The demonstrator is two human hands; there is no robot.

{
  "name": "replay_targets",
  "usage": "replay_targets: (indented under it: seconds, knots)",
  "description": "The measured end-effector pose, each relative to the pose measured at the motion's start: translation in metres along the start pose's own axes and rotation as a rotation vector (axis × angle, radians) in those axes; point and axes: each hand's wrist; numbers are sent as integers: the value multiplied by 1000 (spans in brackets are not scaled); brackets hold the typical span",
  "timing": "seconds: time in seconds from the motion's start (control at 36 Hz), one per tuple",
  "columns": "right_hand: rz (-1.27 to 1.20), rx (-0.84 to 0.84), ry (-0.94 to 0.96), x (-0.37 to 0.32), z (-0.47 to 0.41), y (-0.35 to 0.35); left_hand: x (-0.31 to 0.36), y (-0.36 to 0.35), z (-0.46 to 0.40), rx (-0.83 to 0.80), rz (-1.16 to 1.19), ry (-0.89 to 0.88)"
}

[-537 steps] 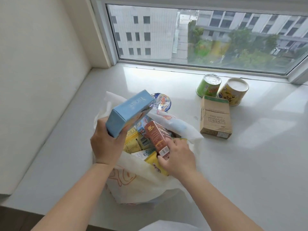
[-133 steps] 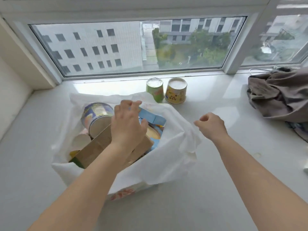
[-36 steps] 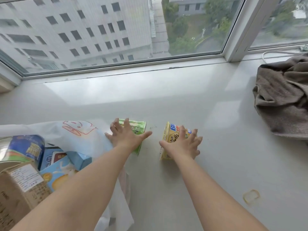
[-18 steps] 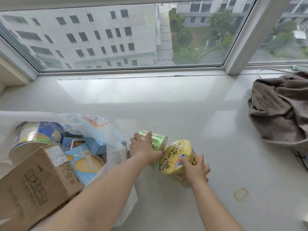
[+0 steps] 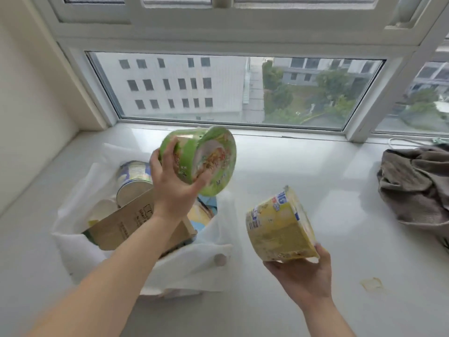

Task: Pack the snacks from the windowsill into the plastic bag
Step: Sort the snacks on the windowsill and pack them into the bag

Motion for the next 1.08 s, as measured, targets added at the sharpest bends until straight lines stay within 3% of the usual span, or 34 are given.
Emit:
replay_targets:
  seconds: [0.11,0.19,0.28,0.36,0.44,0.56,0.72,0.78,0.92,1.08]
  knots:
    - [-58,22,-18,35,2,-9,-24,39,-23,140,-80,0]
    - [-53,73,-22,55,-1,-15,-40,55,-42,135,-213,-12]
    - [-51,155,6,70,-3,-20,-58,69,-44,-12,-385,1]
    - [-43,202,47,79,-6,-22,-79,85,-30,-264,-491,19]
    - [-20,220,63,83,-10,-25,-89,96,-15,-467,-592,-140]
    - [12,274,80,89,-16,-34,-90,105,-6,-559,-647,-233]
    - [67,336,74,96,-30,-44,-82,116,-14,-656,-602,-208]
    - [80,321,65,98,-34,-46,-86,118,-11,-709,-600,-175]
    - [139,348,70,99,-44,-56,-132,132,-7,-755,-525,206]
    - [324,349,105,100,-53,-64,-139,124,-3,-731,-555,253]
Point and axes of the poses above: each hand's wrist, its own z-axis away from the middle knuckle, its own y-axis out of the back of the hand, x = y × z, and after that the axes turned 8 degrees about -y, right-handed
